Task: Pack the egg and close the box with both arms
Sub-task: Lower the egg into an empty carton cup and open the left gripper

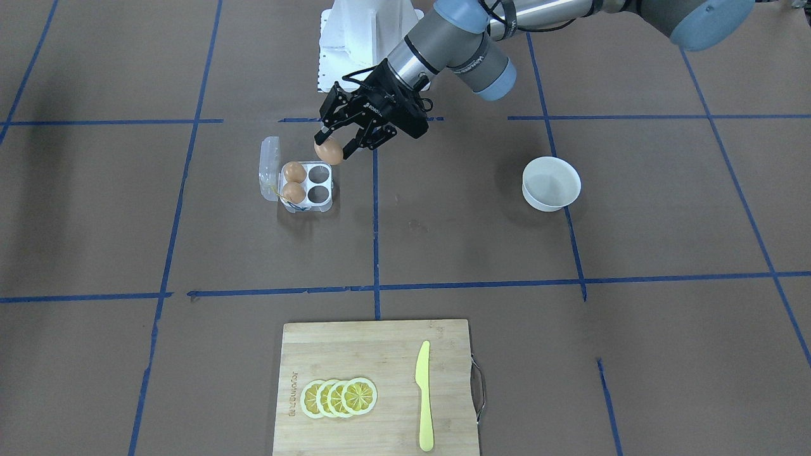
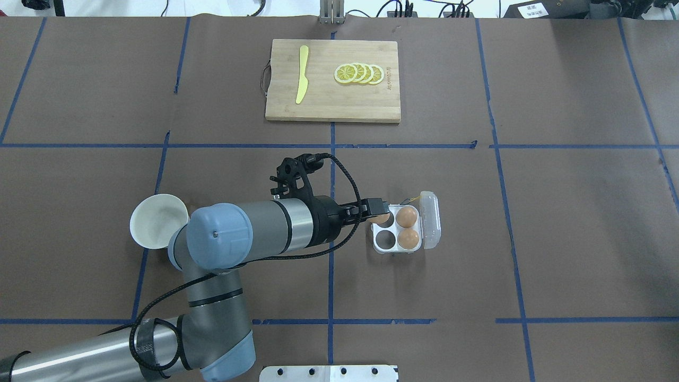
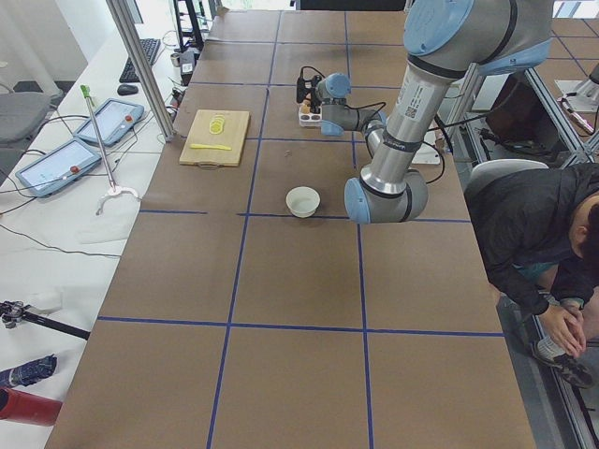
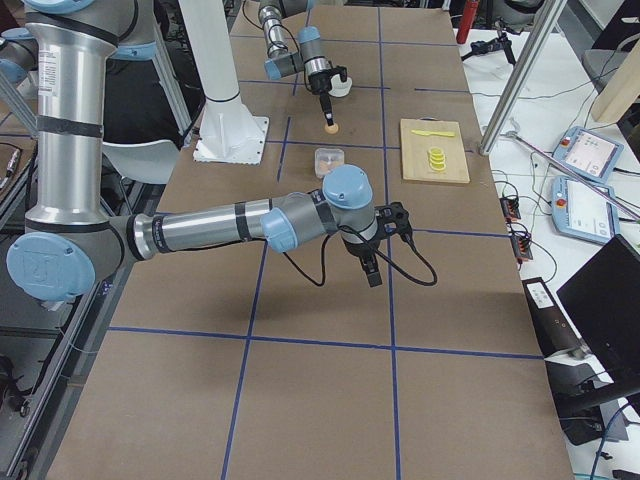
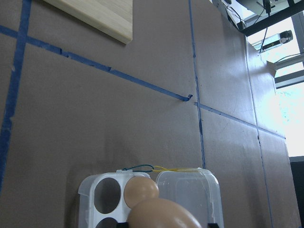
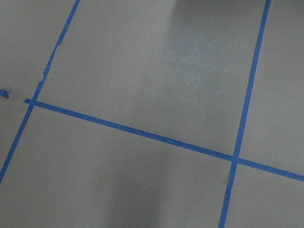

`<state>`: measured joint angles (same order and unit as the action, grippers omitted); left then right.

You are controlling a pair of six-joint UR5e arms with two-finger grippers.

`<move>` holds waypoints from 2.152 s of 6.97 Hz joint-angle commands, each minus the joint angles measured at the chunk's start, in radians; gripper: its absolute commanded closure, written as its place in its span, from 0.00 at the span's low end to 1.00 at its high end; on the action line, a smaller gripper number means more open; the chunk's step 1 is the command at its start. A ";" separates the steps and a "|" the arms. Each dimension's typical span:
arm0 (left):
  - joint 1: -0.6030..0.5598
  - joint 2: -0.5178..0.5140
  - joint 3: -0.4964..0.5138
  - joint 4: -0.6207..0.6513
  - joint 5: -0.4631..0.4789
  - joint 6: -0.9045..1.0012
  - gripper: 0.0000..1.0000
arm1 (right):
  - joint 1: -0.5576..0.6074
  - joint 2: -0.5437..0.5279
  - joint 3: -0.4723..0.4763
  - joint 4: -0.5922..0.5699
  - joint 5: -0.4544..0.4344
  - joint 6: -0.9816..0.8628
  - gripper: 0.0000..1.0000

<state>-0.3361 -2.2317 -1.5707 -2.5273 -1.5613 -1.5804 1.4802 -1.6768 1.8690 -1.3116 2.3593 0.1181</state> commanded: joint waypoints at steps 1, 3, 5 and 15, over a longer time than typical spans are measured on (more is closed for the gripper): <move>0.026 -0.023 0.066 -0.018 0.035 -0.013 0.81 | 0.000 -0.001 0.001 0.000 0.000 0.000 0.00; 0.032 -0.046 0.116 -0.018 0.037 -0.015 0.81 | 0.000 -0.001 0.002 0.000 0.000 0.000 0.00; 0.039 -0.069 0.149 -0.018 0.038 -0.019 0.81 | 0.000 -0.001 0.002 0.000 0.000 0.000 0.00; 0.066 -0.069 0.141 -0.018 0.037 -0.018 0.53 | 0.002 -0.003 0.001 -0.002 0.000 -0.005 0.00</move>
<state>-0.2689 -2.3016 -1.4279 -2.5449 -1.5248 -1.5984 1.4806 -1.6797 1.8699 -1.3119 2.3593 0.1142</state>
